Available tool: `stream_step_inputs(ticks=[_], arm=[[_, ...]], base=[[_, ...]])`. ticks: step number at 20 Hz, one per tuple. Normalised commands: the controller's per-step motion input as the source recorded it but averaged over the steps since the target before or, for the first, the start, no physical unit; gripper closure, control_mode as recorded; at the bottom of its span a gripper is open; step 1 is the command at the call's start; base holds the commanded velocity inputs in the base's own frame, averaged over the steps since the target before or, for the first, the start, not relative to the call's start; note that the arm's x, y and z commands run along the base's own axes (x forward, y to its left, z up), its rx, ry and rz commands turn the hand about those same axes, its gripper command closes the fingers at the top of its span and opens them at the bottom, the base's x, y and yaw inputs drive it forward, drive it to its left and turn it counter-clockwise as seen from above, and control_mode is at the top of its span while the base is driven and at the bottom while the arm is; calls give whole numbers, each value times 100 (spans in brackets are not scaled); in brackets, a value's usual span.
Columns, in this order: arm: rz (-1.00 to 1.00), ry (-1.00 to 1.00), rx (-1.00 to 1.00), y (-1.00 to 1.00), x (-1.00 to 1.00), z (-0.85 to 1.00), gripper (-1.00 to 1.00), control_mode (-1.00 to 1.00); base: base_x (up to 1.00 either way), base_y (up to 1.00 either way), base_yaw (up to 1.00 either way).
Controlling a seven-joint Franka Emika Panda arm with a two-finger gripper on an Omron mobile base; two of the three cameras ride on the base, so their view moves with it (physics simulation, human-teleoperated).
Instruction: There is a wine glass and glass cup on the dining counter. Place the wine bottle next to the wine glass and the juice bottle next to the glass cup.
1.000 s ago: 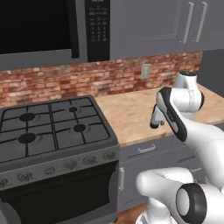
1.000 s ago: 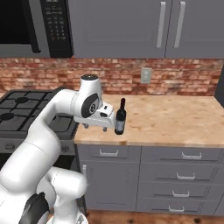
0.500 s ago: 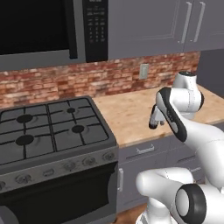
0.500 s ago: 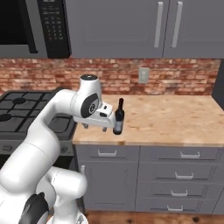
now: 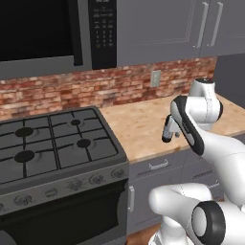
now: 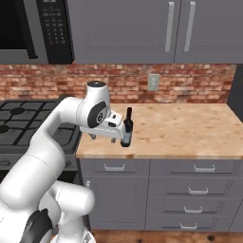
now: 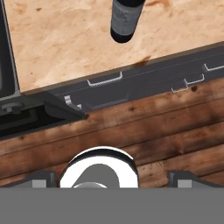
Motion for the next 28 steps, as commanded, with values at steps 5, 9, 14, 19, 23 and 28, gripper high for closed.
stream_step_inputs(ticks=[5,9,14,19,23,28], arm=[[0,0,0,0,0,0,-100,100],[0,0,0,0,0,0,-100,100],[0,0,0,0,0,0,-100,100],[0,0,0,0,0,0,-100,100],[0,0,0,0,0,0,-100,100],[0,0,0,0,0,0,-100,100]], base=[[11,0,0],[4,0,0],[0,0,0],[0,0,0],[0,0,0],[0,2,-1]])
